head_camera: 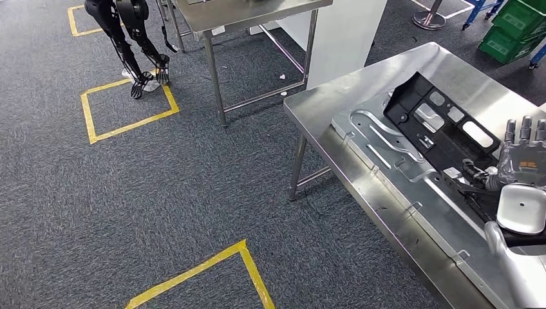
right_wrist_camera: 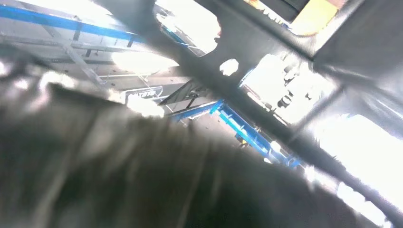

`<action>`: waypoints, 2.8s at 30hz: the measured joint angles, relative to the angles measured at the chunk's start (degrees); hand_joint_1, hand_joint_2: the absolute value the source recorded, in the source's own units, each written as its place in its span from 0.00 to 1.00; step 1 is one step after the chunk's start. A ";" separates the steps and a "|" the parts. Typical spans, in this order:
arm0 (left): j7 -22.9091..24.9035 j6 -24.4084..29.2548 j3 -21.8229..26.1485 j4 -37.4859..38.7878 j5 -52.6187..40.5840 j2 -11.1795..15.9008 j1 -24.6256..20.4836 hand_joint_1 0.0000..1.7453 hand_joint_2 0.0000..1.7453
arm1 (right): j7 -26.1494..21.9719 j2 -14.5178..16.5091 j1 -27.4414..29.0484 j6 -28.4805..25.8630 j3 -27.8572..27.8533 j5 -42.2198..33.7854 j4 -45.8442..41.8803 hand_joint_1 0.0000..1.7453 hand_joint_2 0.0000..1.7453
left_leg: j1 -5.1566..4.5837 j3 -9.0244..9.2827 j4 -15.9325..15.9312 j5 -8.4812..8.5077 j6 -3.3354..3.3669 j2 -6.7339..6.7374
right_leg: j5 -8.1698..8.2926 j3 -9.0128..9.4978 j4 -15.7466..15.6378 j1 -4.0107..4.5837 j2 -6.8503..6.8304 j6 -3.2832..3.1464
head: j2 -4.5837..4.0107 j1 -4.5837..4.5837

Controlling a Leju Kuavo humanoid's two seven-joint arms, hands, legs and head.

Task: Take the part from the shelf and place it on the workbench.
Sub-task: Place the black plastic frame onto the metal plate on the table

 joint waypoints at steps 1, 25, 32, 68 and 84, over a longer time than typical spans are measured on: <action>-0.08 0.04 0.00 -0.01 0.03 0.00 -0.01 0.00 0.00 | 0.08 0.19 0.05 -0.04 0.01 0.01 0.00 0.00 0.00 | 0.00 0.00 0.00 0.00 0.00 0.00 | 0.00 0.00 0.00 0.00 0.00 0.00 | 0.00 0.00; -1.46 -0.28 0.01 -0.03 0.27 0.00 -0.20 0.00 0.00 | 0.86 1.12 3.65 -1.08 -2.54 0.03 -0.62 0.00 0.00 | 0.00 0.00 0.05 -0.01 0.00 0.01 | 0.00 0.01 -0.01 0.00 0.02 0.01 | 0.00 0.01; -1.63 -0.39 0.00 -0.05 0.31 0.00 -0.30 0.00 0.00 | 0.73 0.96 4.50 -1.15 -3.36 0.03 -1.27 0.00 0.00 | 0.00 0.00 0.07 -0.01 -0.01 0.02 | 0.01 0.01 -0.01 0.00 0.02 0.02 | 0.00 0.01; -2.45 -1.54 0.02 -0.36 1.70 0.11 -0.21 0.00 0.00 | -2.42 -2.06 4.78 -1.10 -6.62 -0.02 -3.19 0.00 0.00 | -0.01 -0.05 0.15 -0.06 0.02 0.01 | 0.02 0.04 -0.01 -0.01 0.02 0.03 | 0.00 0.00; -2.94 -1.13 0.02 -0.36 2.03 0.13 -0.25 0.00 0.00 | -2.40 -1.53 3.20 -1.10 -5.98 0.03 -3.10 0.00 0.00 | -0.01 -0.07 0.16 -0.06 0.02 0.00 | 0.05 0.05 -0.01 -0.01 0.00 0.07 | 0.00 0.01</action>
